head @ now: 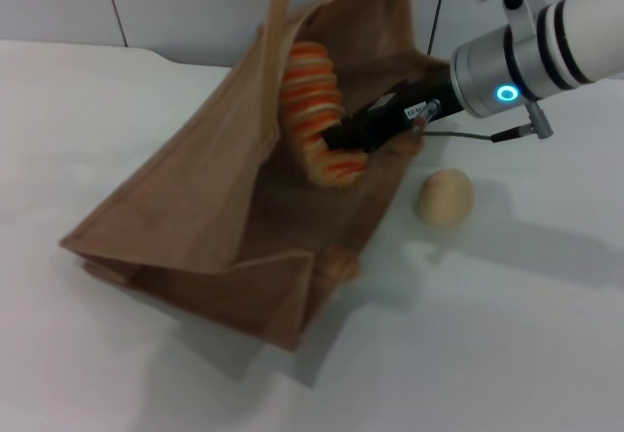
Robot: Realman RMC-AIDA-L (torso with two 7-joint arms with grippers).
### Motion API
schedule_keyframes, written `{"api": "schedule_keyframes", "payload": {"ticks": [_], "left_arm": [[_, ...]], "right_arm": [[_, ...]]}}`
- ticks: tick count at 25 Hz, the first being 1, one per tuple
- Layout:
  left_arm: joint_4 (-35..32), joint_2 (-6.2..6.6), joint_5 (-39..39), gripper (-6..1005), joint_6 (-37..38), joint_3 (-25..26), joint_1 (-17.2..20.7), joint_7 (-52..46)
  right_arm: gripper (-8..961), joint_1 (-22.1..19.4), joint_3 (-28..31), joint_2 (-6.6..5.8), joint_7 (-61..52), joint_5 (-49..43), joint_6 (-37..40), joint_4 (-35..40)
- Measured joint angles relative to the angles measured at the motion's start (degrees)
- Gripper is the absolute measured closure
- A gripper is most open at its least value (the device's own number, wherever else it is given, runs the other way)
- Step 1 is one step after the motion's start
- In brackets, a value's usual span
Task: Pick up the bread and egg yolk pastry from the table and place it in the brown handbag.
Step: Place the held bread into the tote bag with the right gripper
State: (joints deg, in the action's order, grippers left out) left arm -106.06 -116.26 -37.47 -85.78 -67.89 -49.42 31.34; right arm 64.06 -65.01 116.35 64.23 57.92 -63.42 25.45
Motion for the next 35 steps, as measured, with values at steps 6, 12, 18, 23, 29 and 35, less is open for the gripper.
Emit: {"api": "schedule_keyframes", "payload": {"ticks": [6, 12, 18, 23, 29, 35], "left_arm": [[-1.74, -0.02, -0.95, 885, 0.28, -0.07, -0.31, -0.63], [-1.96, -0.02, -0.94, 885, 0.45, -0.13, -0.32, -0.65], [-1.78, 0.03, -0.48, 885, 0.84, 0.04, -0.13, -0.67], [-1.63, 0.10, -0.38, 885, 1.26, 0.00, 0.06, -0.67], [-1.53, 0.14, -0.25, 885, 1.70, -0.04, 0.17, -0.67], [-1.51, 0.16, 0.71, 885, 1.70, 0.30, 0.66, -0.67]], "right_arm": [[807, 0.95, -0.50, 0.19, 0.50, 0.09, 2.55, -1.78], [810, 1.00, -2.18, 0.30, 2.19, 3.50, 2.33, -2.09], [789, 0.92, -2.39, 0.17, 2.23, 3.87, 2.12, -2.40], [714, 0.98, -2.22, 0.31, 1.80, 3.95, 3.08, -3.38], [577, 0.92, -2.33, 0.31, 2.16, 5.30, 3.49, -3.55], [367, 0.68, -2.47, 0.26, 2.06, 5.35, 3.04, -3.57]]}}
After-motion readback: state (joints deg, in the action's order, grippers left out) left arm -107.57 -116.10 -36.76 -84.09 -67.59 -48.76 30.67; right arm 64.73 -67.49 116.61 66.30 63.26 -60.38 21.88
